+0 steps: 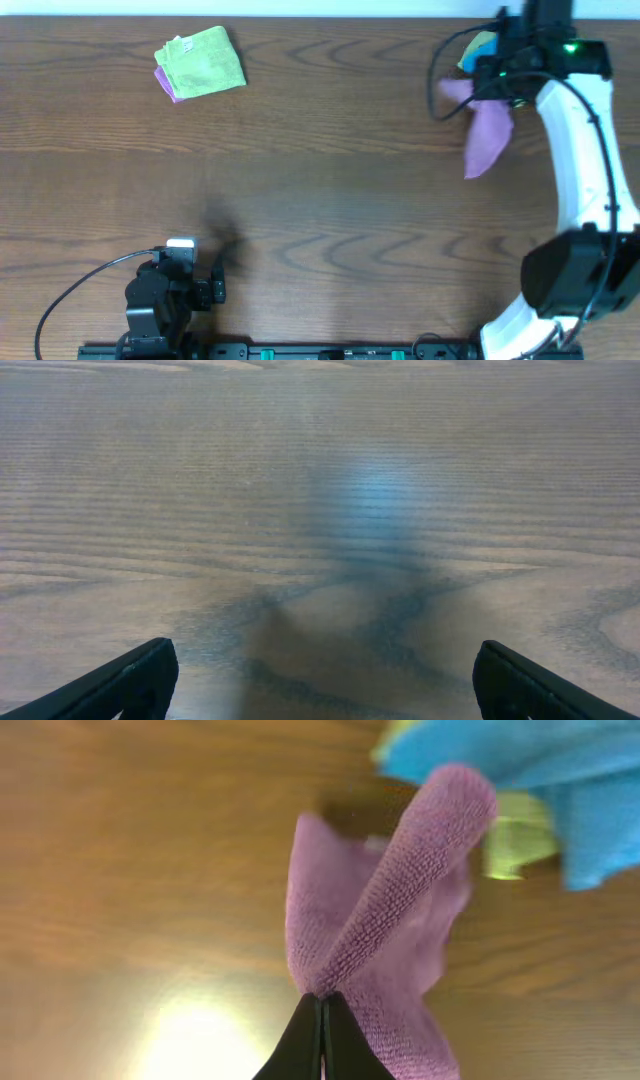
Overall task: Fold the cloth
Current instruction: 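Lift the purple cloth and drag it left to table center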
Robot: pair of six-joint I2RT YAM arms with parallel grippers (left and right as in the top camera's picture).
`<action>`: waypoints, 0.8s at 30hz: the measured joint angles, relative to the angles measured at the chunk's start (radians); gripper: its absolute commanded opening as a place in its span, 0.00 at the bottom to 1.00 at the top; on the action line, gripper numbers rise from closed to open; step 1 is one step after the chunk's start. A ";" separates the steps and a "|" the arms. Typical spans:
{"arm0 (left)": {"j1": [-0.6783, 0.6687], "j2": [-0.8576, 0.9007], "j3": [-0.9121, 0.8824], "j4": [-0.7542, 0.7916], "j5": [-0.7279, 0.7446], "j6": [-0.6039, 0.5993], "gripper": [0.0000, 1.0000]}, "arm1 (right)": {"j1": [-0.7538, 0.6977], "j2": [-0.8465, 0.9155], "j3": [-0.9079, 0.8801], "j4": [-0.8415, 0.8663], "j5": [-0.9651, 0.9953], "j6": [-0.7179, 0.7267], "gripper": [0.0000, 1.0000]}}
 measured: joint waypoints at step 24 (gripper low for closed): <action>0.000 0.000 0.000 0.000 -0.003 0.000 0.95 | 0.772 -0.216 0.000 -0.081 -0.097 -0.021 0.01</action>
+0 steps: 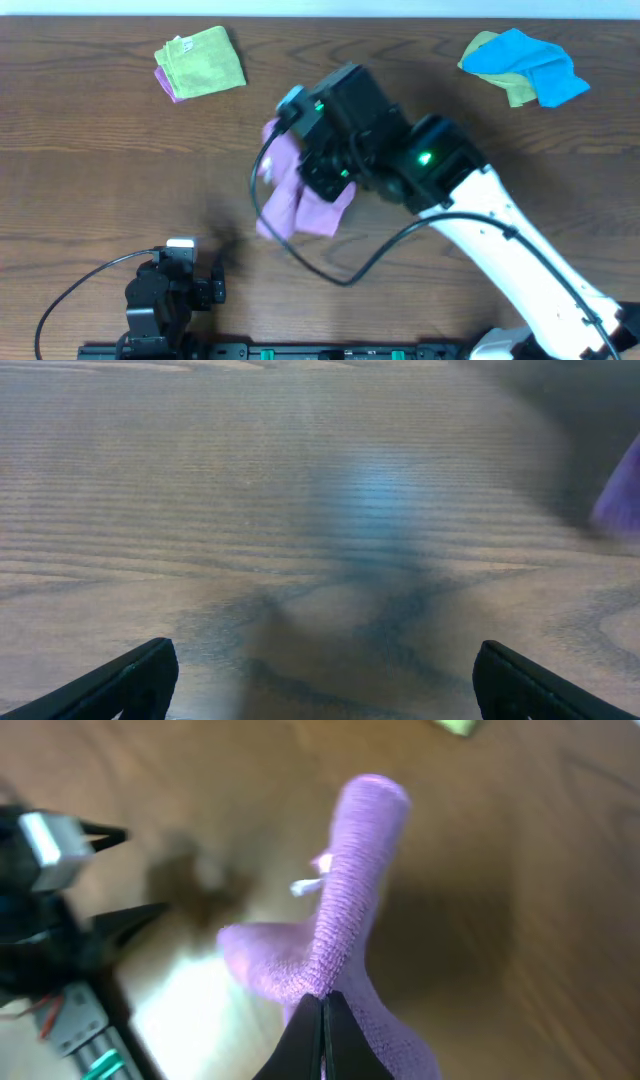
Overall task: Fold the cloth
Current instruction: 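Lift the purple cloth and drag it left to table center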
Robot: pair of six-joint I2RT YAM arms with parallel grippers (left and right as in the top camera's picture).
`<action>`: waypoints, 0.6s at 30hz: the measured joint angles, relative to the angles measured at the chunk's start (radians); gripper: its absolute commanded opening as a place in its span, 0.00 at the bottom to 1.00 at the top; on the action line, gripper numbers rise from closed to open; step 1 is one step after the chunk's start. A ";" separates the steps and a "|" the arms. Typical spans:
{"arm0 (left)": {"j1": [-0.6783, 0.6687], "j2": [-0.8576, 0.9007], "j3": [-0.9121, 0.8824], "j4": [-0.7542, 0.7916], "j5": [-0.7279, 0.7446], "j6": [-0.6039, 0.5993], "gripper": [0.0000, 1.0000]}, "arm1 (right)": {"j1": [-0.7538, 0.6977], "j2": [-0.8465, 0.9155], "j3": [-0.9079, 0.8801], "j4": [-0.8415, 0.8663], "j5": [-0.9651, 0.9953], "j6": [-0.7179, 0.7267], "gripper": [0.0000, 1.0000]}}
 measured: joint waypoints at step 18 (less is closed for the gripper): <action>0.000 0.000 0.000 0.000 -0.001 0.000 0.95 | -0.248 0.409 0.011 0.518 0.316 0.012 0.79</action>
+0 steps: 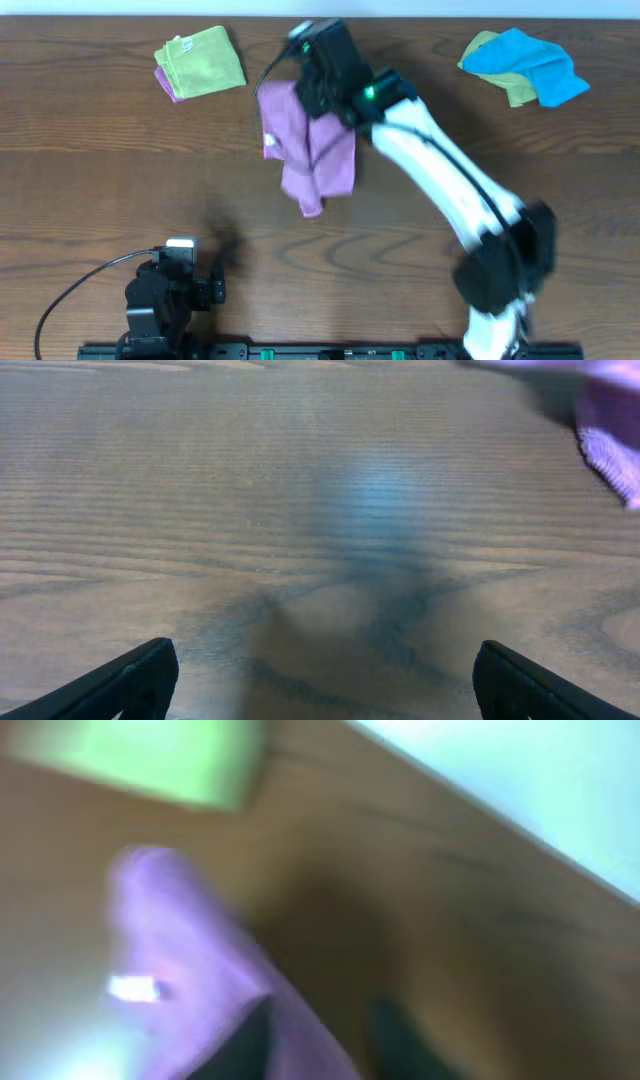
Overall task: Fold the cloth
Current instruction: 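Lift the purple cloth and drag it left to table center, then release the cloth and reach the left gripper toward its left corner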
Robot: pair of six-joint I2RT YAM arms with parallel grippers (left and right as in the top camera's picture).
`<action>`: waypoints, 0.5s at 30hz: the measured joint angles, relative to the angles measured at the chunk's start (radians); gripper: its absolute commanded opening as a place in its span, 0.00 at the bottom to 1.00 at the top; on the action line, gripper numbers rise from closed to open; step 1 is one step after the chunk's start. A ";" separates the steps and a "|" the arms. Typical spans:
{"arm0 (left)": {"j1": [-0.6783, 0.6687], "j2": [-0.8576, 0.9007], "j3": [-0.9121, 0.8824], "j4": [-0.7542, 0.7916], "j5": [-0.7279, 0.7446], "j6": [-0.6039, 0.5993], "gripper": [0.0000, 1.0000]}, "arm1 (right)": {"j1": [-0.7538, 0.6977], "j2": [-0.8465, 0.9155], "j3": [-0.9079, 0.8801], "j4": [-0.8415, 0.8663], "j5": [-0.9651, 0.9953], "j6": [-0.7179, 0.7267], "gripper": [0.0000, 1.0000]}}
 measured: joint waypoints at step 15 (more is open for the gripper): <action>0.000 0.000 0.000 0.000 -0.012 0.000 0.95 | -0.226 -0.085 -0.002 -0.249 0.020 0.094 0.82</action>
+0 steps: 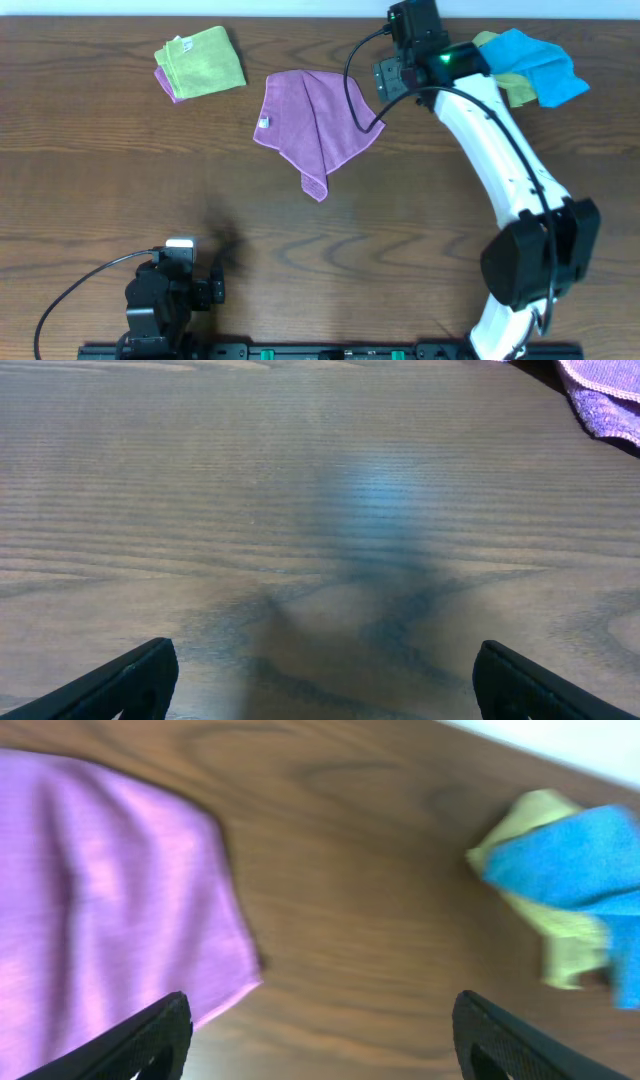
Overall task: Fold the cloth
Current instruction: 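Release the cloth and reach the left gripper toward its left corner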
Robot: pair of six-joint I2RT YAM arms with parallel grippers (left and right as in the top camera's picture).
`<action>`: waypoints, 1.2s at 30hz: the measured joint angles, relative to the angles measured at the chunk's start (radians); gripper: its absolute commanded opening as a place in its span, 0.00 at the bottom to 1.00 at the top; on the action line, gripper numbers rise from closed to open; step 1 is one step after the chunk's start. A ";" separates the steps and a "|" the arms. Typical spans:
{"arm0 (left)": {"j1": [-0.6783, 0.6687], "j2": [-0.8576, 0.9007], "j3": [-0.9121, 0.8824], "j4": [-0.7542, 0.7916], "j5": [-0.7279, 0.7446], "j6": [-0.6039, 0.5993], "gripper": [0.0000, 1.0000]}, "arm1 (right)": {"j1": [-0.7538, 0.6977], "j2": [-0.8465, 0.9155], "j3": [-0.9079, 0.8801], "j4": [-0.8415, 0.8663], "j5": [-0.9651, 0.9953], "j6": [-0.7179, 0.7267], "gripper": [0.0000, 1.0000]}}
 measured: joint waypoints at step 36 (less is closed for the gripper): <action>0.000 0.485 0.269 0.314 0.382 -0.454 0.96 | -0.174 0.360 0.000 0.012 -0.638 0.230 0.75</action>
